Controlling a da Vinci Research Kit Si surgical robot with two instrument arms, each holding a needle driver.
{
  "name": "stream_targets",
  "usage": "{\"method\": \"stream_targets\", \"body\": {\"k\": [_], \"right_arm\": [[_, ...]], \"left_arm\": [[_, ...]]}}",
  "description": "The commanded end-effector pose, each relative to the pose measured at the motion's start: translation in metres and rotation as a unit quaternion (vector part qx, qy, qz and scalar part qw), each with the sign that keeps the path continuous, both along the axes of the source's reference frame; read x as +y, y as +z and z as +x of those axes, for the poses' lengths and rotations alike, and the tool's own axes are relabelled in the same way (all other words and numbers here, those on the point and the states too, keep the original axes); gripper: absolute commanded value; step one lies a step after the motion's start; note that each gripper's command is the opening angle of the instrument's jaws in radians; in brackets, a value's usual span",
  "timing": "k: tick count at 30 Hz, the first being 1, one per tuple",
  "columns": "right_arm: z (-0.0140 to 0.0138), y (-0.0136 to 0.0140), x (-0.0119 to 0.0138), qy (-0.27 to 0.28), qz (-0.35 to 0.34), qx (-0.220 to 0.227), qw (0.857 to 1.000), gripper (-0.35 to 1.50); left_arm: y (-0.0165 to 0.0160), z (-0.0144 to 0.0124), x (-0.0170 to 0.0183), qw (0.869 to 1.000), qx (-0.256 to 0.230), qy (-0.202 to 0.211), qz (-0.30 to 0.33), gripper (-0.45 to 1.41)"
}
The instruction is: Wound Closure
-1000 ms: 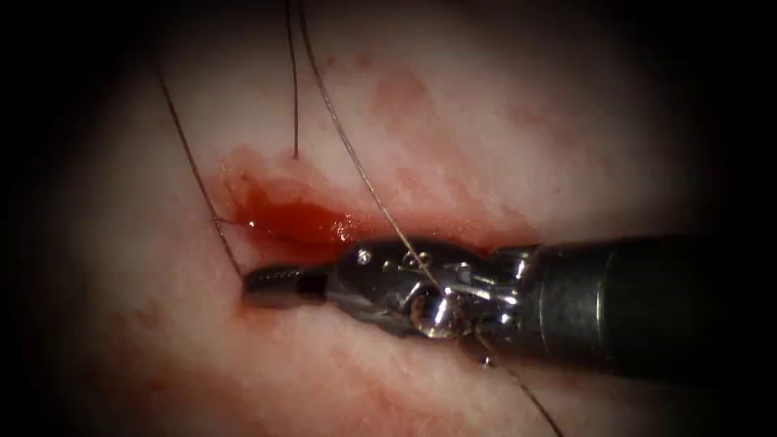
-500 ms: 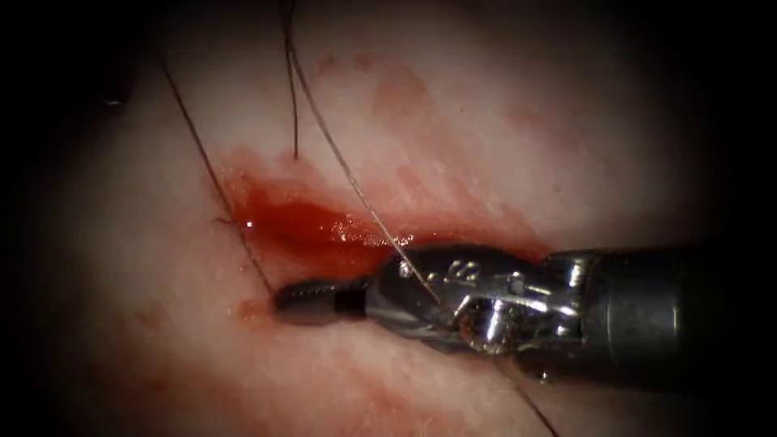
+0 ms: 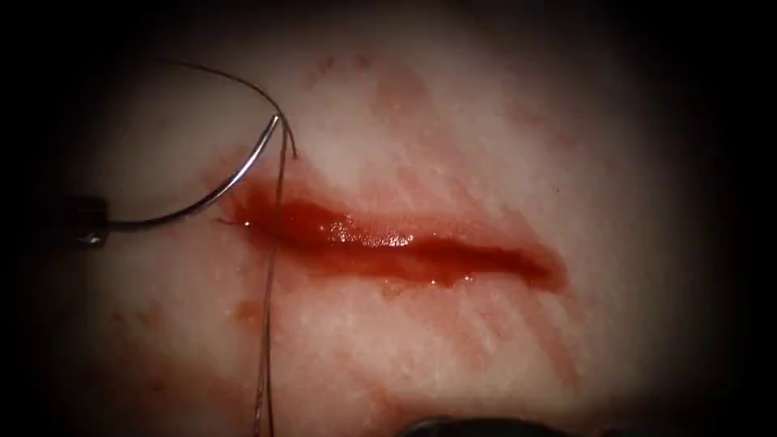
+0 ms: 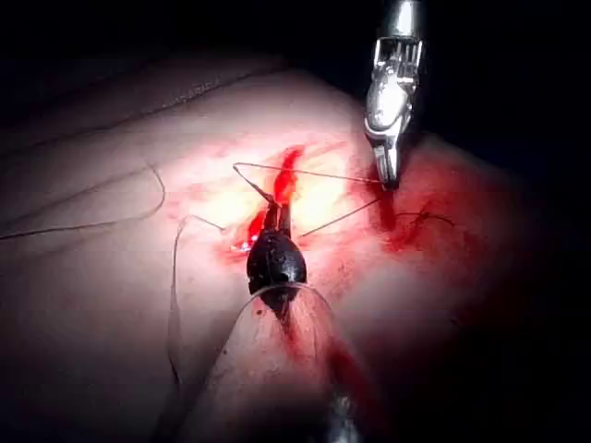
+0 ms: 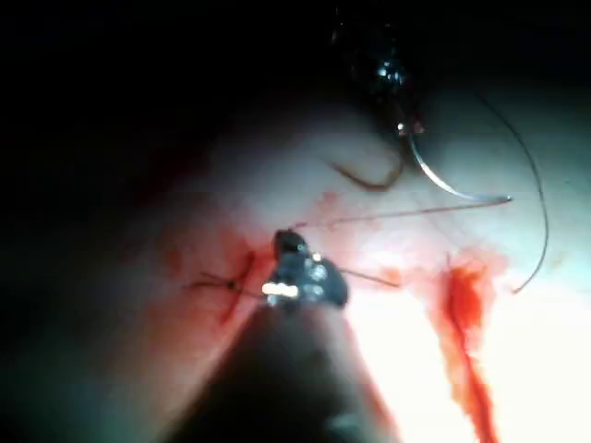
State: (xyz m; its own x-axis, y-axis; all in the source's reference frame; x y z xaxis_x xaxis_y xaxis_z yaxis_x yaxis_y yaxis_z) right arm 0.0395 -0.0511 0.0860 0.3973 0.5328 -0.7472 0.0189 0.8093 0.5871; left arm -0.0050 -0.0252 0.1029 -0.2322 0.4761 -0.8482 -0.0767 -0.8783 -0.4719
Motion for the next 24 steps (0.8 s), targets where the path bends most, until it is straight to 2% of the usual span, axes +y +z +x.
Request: {"method": "stream_targets", "body": {"k": [1, 2, 3, 5, 7, 8, 12, 19, 24], "right_arm": [[0.0005, 0.0007, 0.0009, 0.014, -0.012, -0.005, 1.000, 0.78], [0.0005, 0.0007, 0.0009, 0.014, -0.012, -0.005, 1.000, 0.78], [0.0004, 0.0008, 0.0013, 0.023, -0.016, -0.008, 1.000, 0.93], [-0.0002, 0.0016, 0.0022, 0.035, -0.027, -0.014, 0.999, 1.04], [-0.0004, 0.0024, 0.0029, 0.035, -0.035, -0.014, 0.999, 1.04], [-0.0004, 0.0038, 0.0038, 0.031, -0.040, -0.012, 0.999, 0.99], [0.0007, 0.0066, 0.0048, 0.028, -0.056, -0.012, 0.998, 0.99], [0.0040, 0.0105, 0.0043, 0.012, -0.084, -0.037, 0.996, 0.89], [0.0049, 0.0119, 0.0043, 0.007, -0.099, -0.055, 0.994, 0.83]], "left_arm": [[0.0004, 0.0001, 0.0000, 1.000, 0.003, -0.005, 0.001, -0.45], [0.0004, 0.0001, 0.0000, 1.000, 0.003, -0.005, 0.001, -0.45], [0.0001, 0.0008, 0.0004, 1.000, 0.005, -0.009, 0.002, -0.45], [-0.0004, 0.0023, 0.0011, 1.000, 0.009, -0.018, 0.003, -0.45], [-0.0005, 0.0030, 0.0013, 1.000, 0.012, -0.023, 0.004, -0.45], [-0.0004, 0.0032, 0.0014, 1.000, 0.015, -0.025, 0.004, -0.45], [0.0002, 0.0036, 0.0015, 0.999, 0.018, -0.027, 0.003, -0.45], [0.0005, 0.0046, 0.0019, 0.999, 0.025, -0.033, 0.003, -0.45], [0.0009, 0.0048, 0.0019, 0.999, 0.027, -0.034, 0.002, -0.45]]}}
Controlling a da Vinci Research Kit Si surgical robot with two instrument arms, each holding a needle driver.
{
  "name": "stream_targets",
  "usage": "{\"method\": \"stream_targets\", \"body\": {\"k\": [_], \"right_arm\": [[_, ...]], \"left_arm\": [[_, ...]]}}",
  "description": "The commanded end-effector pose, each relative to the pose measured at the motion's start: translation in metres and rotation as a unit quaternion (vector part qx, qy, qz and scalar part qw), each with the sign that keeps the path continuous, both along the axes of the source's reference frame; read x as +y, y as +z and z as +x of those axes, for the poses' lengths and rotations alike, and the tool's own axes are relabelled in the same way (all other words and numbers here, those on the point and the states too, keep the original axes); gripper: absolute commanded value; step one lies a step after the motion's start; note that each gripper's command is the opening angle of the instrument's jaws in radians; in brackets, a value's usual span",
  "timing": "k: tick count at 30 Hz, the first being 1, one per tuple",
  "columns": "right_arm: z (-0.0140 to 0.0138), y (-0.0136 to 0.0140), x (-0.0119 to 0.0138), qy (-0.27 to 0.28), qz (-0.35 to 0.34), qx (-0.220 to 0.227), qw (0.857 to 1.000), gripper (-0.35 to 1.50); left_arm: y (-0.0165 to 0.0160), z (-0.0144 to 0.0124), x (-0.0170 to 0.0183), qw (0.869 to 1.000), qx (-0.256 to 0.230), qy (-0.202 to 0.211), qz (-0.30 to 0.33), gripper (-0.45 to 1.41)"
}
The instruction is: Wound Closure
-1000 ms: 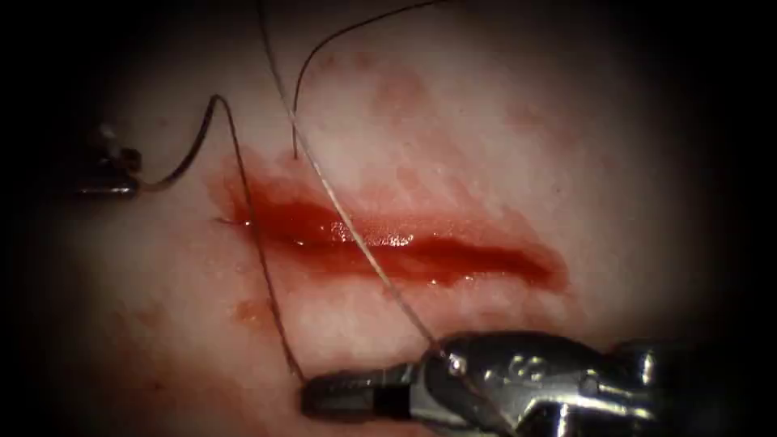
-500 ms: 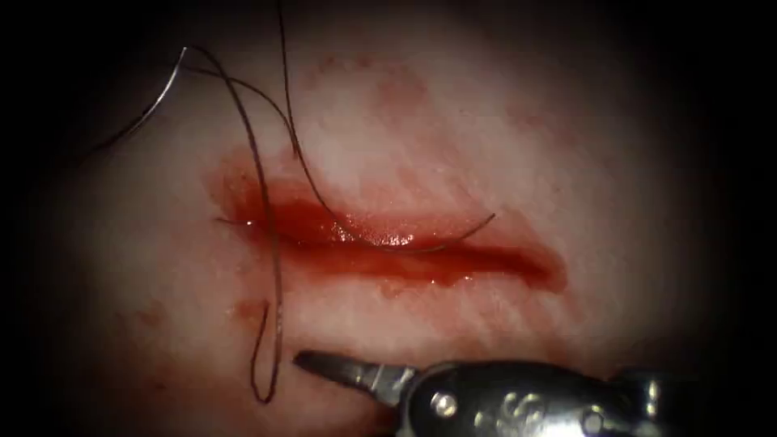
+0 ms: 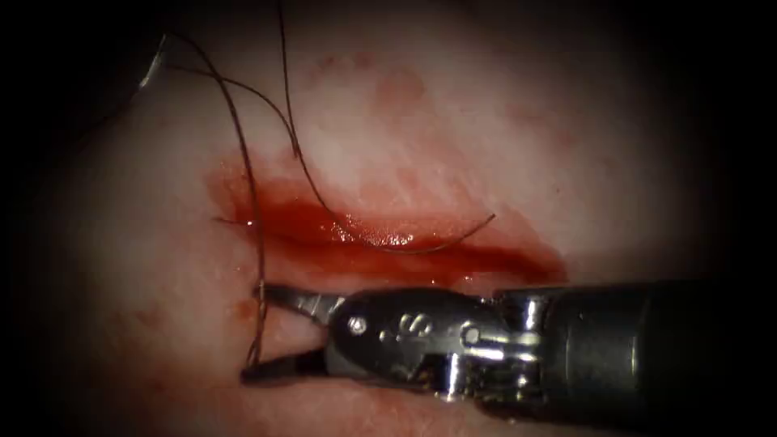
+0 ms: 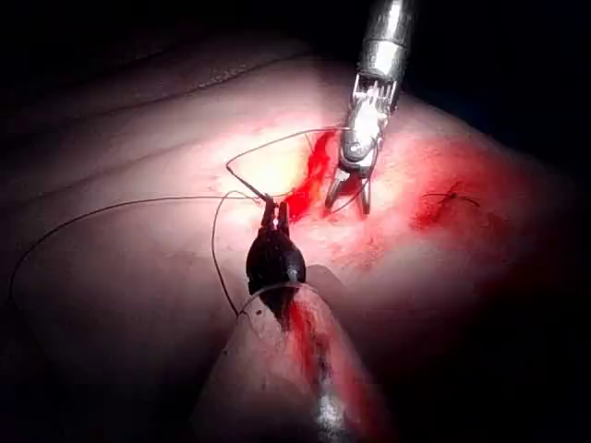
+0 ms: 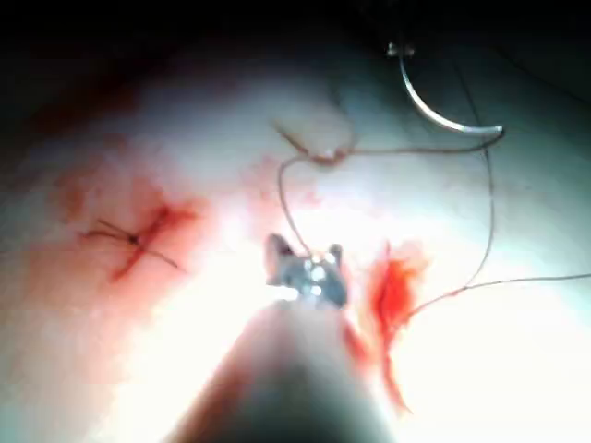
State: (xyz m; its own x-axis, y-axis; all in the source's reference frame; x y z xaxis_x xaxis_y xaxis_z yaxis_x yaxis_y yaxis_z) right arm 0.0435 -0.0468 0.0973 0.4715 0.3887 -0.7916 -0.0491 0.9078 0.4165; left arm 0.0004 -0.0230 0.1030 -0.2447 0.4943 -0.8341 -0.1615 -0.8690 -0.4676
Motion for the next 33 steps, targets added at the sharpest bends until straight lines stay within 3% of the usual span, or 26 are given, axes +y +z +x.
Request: {"method": "stream_targets", "body": {"k": [1, 2, 3, 4, 8, 17, 23, 30, 31, 32, 33], "right_arm": [[0.0012, 0.0011, 0.0000, -0.005, -0.007, -0.011, 1.000, 0.68], [0.0013, 0.0013, 0.0000, -0.008, -0.010, -0.014, 1.000, 0.52], [0.0013, 0.0014, 0.0001, -0.007, -0.010, -0.014, 1.000, -0.21], [0.0012, 0.0013, 0.0001, -0.008, -0.010, -0.014, 1.000, -0.35], [0.0004, 0.0010, 0.0000, -0.011, -0.009, -0.012, 1.000, -0.35], [-0.0045, -0.0017, -0.0032, -0.011, 0.032, -0.013, 0.999, -0.35], [-0.0063, -0.0092, -0.0065, -0.010, 0.048, 0.020, 0.999, -0.35], [-0.0051, -0.0131, -0.0075, -0.029, 0.053, 0.063, 0.996, -0.35], [-0.0051, -0.0132, -0.0073, -0.023, 0.049, 0.065, 0.996, -0.15], [-0.0052, -0.0132, -0.0068, -0.014, 0.038, 0.066, 0.997, 0.34], [-0.0054, -0.0132, -0.0064, -0.006, 0.027, 0.066, 0.997, 0.69]], "left_arm": [[0.0011, -0.0005, -0.0003, 1.000, 0.000, 0.000, 0.000, -0.45], [0.0012, -0.0004, -0.0003, 1.000, 0.001, -0.001, -0.001, -0.45], [0.0016, -0.0002, -0.0002, 1.000, 0.001, -0.001, -0.002, -0.45], [0.0017, -0.0001, -0.0002, 1.000, 0.003, -0.002, -0.002, -0.45], [0.0025, 0.0006, 0.0000, 1.000, 0.008, -0.006, -0.005, -0.45], [0.0075, 0.0029, 0.0002, 0.999, 0.031, -0.023, -0.014, -0.45], [0.0103, 0.0030, -0.0007, 0.999, 0.043, -0.028, -0.009, -0.45], [0.0106, 0.0030, -0.0015, 0.998, 0.050, -0.029, -0.009, -0.45], [0.0105, 0.0030, -0.0014, 0.998, 0.050, -0.029, -0.009, -0.45], [0.0103, 0.0031, -0.0014, 0.998, 0.050, -0.029, -0.008, -0.45], [0.0102, 0.0034, -0.0012, 0.998, 0.049, -0.028, -0.007, -0.45]]}}
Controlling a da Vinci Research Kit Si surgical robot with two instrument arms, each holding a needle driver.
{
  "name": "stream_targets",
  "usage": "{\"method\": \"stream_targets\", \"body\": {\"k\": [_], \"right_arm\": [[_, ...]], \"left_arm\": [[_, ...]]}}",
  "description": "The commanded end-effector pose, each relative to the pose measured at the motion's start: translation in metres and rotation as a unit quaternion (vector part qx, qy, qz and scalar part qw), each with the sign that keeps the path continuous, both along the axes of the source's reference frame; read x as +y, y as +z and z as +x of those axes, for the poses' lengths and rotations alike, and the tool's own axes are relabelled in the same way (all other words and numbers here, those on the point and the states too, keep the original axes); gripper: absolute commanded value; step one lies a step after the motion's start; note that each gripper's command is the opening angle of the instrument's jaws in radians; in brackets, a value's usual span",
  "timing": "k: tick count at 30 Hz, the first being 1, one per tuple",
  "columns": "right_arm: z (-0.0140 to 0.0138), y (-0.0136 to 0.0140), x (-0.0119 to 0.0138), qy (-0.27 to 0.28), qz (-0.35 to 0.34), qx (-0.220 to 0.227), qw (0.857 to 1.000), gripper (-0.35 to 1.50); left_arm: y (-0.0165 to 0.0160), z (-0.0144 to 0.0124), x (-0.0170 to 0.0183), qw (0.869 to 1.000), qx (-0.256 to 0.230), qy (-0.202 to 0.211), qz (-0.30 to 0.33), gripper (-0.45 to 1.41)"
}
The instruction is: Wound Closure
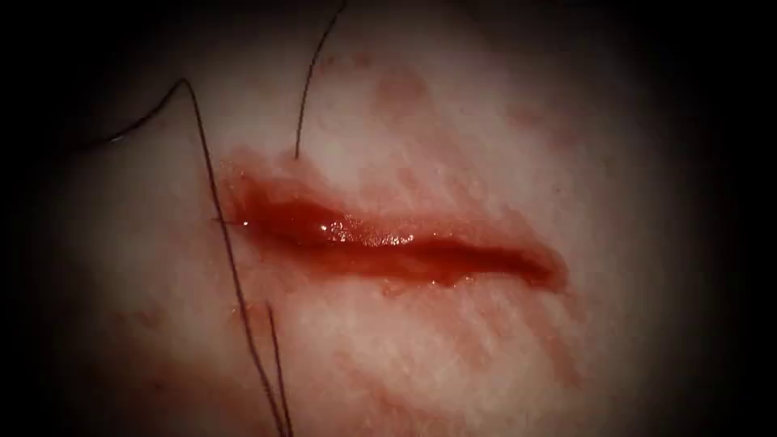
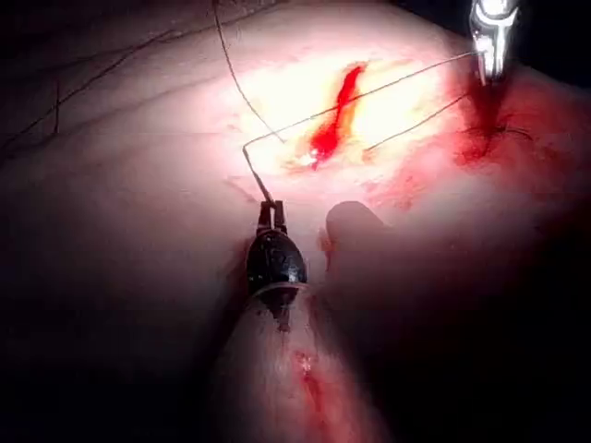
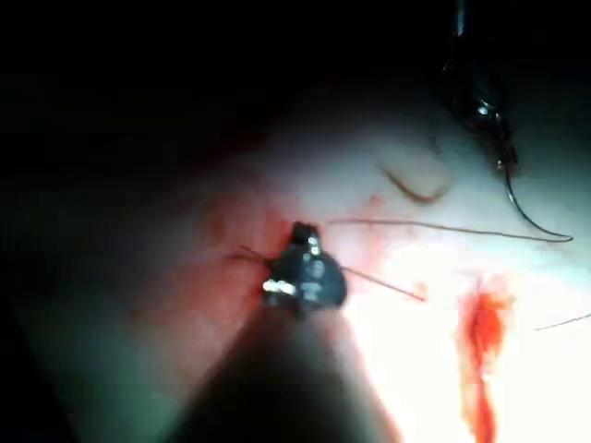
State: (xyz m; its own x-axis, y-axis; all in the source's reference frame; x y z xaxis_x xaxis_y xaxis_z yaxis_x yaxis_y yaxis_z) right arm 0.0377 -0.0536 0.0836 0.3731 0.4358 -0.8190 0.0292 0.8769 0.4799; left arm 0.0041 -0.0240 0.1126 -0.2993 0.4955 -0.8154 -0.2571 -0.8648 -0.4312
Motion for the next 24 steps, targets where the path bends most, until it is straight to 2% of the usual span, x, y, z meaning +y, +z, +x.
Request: {"method": "stream_targets", "body": {"k": [1, 3, 7, 9, 11, 12, 17, 21, 24], "right_arm": [[0.0000, 0.0006, 0.0013, 0.021, -0.020, -0.004, 1.000, 1.11], [-0.0005, 0.0010, 0.0020, 0.022, -0.028, -0.004, 0.999, 1.15], [-0.0012, 0.0022, 0.0028, 0.024, -0.036, -0.006, 0.999, 1.10], [-0.0013, 0.0047, 0.0044, 0.031, -0.044, -0.012, 0.998, 1.11], [-0.0012, 0.0052, 0.0047, 0.034, -0.045, -0.013, 0.998, 1.13], [-0.0007, 0.0065, 0.0057, 0.037, -0.054, -0.018, 0.998, 1.13], [0.0012, 0.0089, 0.0071, 0.033, -0.077, -0.034, 0.996, 1.18], [0.0022, 0.0105, 0.0072, 0.034, -0.083, -0.043, 0.995, 1.23], [0.0034, 0.0123, 0.0065, 0.022, -0.091, -0.067, 0.993, 1.15]], "left_arm": [[0.0003, 0.0003, 0.0000, 1.000, 0.000, 0.001, 0.003, -0.45], [0.0000, 0.0013, 0.0004, 1.000, 0.005, -0.004, 0.003, -0.45], [-0.0004, 0.0027, 0.0010, 1.000, 0.013, -0.011, 0.005, -0.45], [-0.0006, 0.0036, 0.0013, 0.999, 0.024, -0.021, 0.010, -0.45], [-0.0005, 0.0037, 0.0014, 0.999, 0.027, -0.024, 0.010, -0.45], [-0.0005, 0.0038, 0.0014, 0.999, 0.031, -0.027, 0.008, -0.45], [-0.0003, 0.0048, 0.0016, 0.999, 0.036, -0.031, 0.008, -0.45], [-0.0003, 0.0060, 0.0020, 0.998, 0.040, -0.038, 0.009, -0.45], [-0.0005, 0.0061, 0.0020, 0.998, 0.040, -0.042, 0.009, -0.45]]}}
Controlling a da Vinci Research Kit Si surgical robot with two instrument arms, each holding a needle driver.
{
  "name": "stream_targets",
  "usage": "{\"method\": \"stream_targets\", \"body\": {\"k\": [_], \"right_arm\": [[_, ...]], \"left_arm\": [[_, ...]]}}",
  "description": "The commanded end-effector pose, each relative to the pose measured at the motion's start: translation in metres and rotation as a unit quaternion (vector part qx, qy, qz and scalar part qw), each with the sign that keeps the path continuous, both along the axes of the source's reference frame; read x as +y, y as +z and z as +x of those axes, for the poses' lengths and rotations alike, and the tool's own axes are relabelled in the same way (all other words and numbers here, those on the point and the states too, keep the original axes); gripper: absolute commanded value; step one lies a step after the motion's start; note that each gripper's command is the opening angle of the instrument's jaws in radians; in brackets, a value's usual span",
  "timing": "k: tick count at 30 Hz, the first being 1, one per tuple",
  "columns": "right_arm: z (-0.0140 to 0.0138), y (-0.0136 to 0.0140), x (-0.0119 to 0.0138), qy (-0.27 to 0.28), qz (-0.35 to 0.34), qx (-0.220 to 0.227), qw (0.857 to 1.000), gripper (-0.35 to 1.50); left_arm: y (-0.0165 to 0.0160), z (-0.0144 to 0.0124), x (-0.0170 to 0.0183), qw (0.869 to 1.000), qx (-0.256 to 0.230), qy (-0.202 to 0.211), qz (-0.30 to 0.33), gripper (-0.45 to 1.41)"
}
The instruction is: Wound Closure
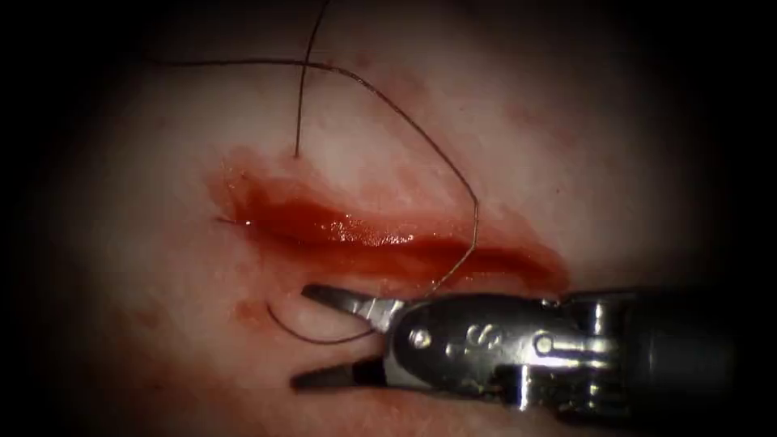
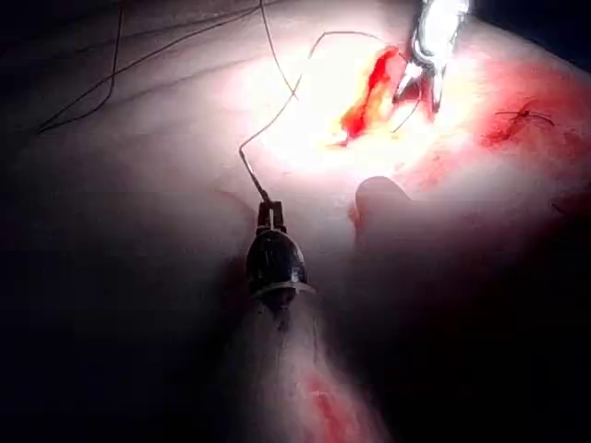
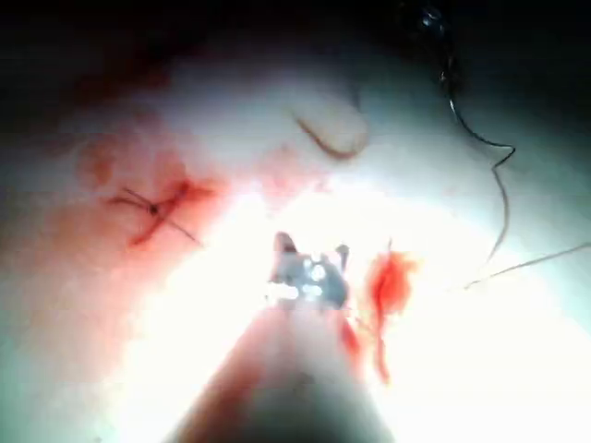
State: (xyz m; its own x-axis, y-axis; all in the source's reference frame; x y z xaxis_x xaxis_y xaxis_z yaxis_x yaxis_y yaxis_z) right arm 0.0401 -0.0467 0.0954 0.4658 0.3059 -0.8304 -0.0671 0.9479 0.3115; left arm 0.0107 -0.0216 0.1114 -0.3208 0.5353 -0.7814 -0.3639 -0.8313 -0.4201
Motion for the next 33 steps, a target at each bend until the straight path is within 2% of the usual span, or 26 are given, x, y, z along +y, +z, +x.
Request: {"method": "stream_targets", "body": {"k": [1, 9, 12, 13, 15, 16, 21, 23, 29, 31, 33], "right_arm": [[0.0012, 0.0009, -0.0005, -0.002, -0.003, -0.003, 1.000, 1.13], [0.0014, 0.0020, -0.0006, -0.009, -0.006, -0.017, 1.000, 1.03], [0.0020, 0.0021, -0.0007, -0.031, 0.000, -0.049, 0.998, 0.71], [0.0022, 0.0021, -0.0007, -0.046, 0.002, -0.071, 0.996, 0.34], [0.0023, 0.0020, -0.0007, -0.056, 0.005, -0.083, 0.995, -0.25], [0.0022, 0.0019, -0.0008, -0.064, 0.007, -0.090, 0.994, -0.35], [0.0015, 0.0008, -0.0017, -0.089, 0.020, -0.134, 0.987, -0.35], [0.0011, 0.0001, -0.0020, -0.091, 0.023, -0.134, 0.987, -0.35], [-0.0014, -0.0042, -0.0041, -0.107, 0.032, -0.127, 0.986, -0.35], [-0.0018, -0.0047, -0.0044, -0.109, 0.033, -0.126, 0.985, -0.35], [-0.0032, -0.0061, -0.0052, -0.116, 0.033, -0.125, 0.985, -0.35]], "left_arm": [[0.0007, -0.0006, -0.0003, 1.000, -0.001, 0.001, 0.001, -0.45], [0.0007, -0.0006, -0.0003, 1.000, -0.001, 0.000, 0.001, -0.45], [0.0007, -0.0010, -0.0005, 1.000, -0.001, 0.000, 0.001, -0.45], [0.0006, -0.0011, -0.0005, 1.000, -0.003, 0.001, 0.002, -0.45], [0.0006, -0.0012, -0.0006, 1.000, -0.003, 0.001, 0.002, -0.45], [0.0006, -0.0012, -0.0006, 1.000, -0.004, 0.002, 0.003, -0.45], [0.0005, -0.0012, -0.0006, 1.000, -0.003, 0.001, 0.003, -0.45], [0.0005, -0.0013, -0.0006, 1.000, -0.004, 0.002, 0.003, -0.45], [0.0004, -0.0018, -0.0008, 1.000, -0.007, 0.005, 0.002, -0.45], [0.0004, -0.0019, -0.0009, 1.000, -0.007, 0.005, 0.002, -0.45], [0.0005, -0.0024, -0.0010, 1.000, -0.011, 0.008, 0.002, -0.45]]}}
